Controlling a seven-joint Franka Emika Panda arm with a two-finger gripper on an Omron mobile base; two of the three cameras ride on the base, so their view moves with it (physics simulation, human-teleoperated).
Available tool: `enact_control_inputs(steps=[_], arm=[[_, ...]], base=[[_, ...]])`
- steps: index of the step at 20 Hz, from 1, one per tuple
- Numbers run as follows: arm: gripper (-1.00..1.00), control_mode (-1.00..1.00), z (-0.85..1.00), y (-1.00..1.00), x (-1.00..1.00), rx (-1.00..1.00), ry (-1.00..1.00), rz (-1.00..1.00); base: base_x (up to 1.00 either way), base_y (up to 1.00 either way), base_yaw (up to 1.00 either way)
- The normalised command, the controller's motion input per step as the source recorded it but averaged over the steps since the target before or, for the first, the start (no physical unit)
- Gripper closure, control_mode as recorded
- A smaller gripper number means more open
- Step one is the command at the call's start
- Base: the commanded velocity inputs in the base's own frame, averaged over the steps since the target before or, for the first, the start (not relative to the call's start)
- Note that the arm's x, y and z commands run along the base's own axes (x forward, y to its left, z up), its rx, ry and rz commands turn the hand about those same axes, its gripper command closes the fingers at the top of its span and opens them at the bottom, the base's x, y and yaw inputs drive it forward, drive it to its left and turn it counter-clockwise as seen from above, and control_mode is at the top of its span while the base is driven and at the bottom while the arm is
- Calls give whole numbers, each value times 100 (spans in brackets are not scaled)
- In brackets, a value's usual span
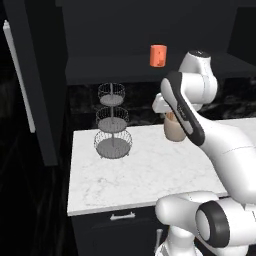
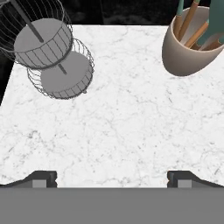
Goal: Gather all objects into one cabinet and sort the glasses and bowls to opposite sides.
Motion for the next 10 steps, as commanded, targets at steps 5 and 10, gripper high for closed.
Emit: enact_control_inputs(steps=[5, 10], arm=[[-100, 100, 0, 0, 0, 0, 0, 0], [-100, 100, 0, 0, 0, 0, 0, 0]], base=[[43, 0, 0], [75, 10, 0]])
